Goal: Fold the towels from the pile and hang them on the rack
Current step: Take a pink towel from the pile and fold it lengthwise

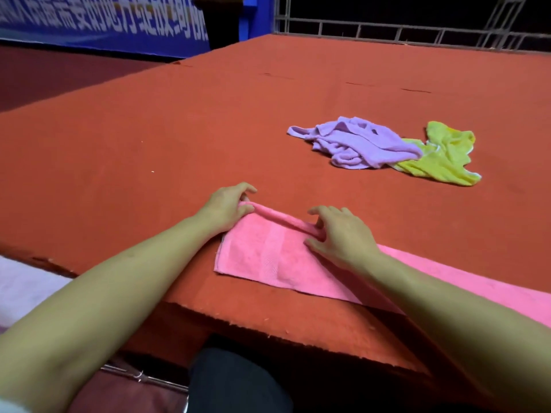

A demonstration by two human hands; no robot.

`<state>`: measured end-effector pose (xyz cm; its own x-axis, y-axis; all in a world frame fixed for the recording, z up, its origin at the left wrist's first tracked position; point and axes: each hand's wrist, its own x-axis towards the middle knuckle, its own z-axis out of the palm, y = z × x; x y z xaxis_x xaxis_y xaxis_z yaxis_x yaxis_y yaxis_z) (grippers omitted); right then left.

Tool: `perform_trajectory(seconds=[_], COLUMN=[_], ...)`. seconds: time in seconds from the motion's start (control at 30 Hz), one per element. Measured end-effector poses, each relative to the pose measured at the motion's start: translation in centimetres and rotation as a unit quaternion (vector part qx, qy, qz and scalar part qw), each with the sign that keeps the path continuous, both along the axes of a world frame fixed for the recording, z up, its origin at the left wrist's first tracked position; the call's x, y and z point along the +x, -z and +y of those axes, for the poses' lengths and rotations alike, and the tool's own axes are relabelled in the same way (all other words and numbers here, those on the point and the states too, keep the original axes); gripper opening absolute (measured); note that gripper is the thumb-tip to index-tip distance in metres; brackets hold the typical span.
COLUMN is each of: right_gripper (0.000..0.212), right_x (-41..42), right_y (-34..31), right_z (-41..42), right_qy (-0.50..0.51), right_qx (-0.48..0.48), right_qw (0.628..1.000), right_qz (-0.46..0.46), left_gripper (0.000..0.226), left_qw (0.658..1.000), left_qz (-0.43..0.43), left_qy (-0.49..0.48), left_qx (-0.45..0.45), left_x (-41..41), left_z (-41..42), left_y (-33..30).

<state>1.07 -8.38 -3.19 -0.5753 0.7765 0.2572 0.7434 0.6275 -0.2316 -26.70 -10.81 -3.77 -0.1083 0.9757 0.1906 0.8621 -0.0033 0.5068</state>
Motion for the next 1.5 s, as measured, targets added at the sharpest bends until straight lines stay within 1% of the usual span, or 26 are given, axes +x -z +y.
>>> perform_trajectory(seconds=[0.1,0.23,0.33,0.4,0.47,0.53,0.67,0.77,0.9,1.0,1.07,1.1,1.17,1.2,1.27,1.33,1.43,1.5], right_gripper=[0.049,0.048,0.048,0.047,0.046,0.047,0.049,0.049,0.048,0.042,0.044,0.044,0.037,0.033,0.032,0.035,0.037,0.035], right_x=[0.4,1.1,1.8,2.3,2.8,3.3,4.2,4.8,5.1,5.5,5.6,5.6,5.1,4.6,3.4,2.2,1.0,0.7], right_y=[-0.1,-0.8,-1.5,-1.9,-2.1,-1.9,-1.3,-0.9,-0.4,-0.1,-0.2,-0.2,-0.4,-0.5,-0.5,-0.4,0.0,0.1], right_z=[0.2,0.3,-0.5,-1.4,-2.7,-3.9,-5.7,-6.5,-6.7,-7.2,-7.3,-7.1,-6.3,-5.6,-4.0,-2.3,-0.7,-0.3], right_qy=[0.005,0.010,-0.004,-0.022,-0.049,-0.075,-0.099,-0.115,-0.111,-0.153,-0.170,-0.170,-0.154,-0.139,-0.101,-0.073,-0.081,-0.095], right_qx=[0.008,0.008,0.005,0.009,0.018,0.023,0.029,0.040,0.032,0.007,-0.004,-0.006,-0.010,-0.012,-0.011,-0.016,-0.071,-0.111], right_qw=[1.000,1.000,0.999,0.997,0.996,0.994,0.993,0.991,0.990,0.988,0.985,0.985,0.987,0.988,0.991,0.995,0.994,0.989], right_qz=[-0.006,0.028,0.049,0.067,0.077,0.075,0.065,0.062,0.076,0.021,0.003,0.017,0.055,0.072,0.087,0.062,-0.003,-0.011], left_gripper=[0.035,0.030,0.031,0.037,0.045,0.048,0.045,0.043,0.037,0.030,0.030,0.030,0.030,0.030,0.035,0.039,0.041,0.040], left_qw=[1.000,0.996,0.992,0.989,0.989,0.990,0.991,0.992,0.993,0.995,0.996,0.996,0.994,0.995,0.995,0.991,0.988,0.988], left_qz=[-0.018,-0.052,-0.052,-0.053,-0.063,-0.056,-0.050,-0.039,-0.024,0.004,-0.014,-0.035,-0.063,-0.064,-0.055,-0.057,-0.088,-0.106], left_qy=[-0.003,0.008,0.018,0.017,0.013,0.013,0.013,0.031,0.042,0.065,0.043,0.021,-0.026,-0.044,-0.075,-0.092,-0.048,-0.023], left_qx=[0.017,0.070,0.114,0.134,0.135,0.127,0.127,0.119,0.107,0.082,0.074,0.082,0.081,0.056,-0.021,-0.076,-0.117,-0.106], left_x=[-0.8,-1.0,-0.8,-0.8,-0.7,-0.5,0.3,0.7,0.6,1.1,1.3,1.4,1.4,1.2,0.8,0.6,0.8,0.8], left_z=[-0.6,-2.0,-4.0,-6.1,-8.7,-11.0,-14.1,-15.1,-15.2,-15.5,-15.3,-14.8,-13.1,-12.0,-10.0,-8.8,-8.1,-8.0], left_y=[-0.1,-0.7,-1.7,-1.7,-1.3,-0.8,-0.2,0.3,0.7,1.1,1.1,0.9,0.2,-0.1,-0.6,-0.9,-1.3,-1.1])
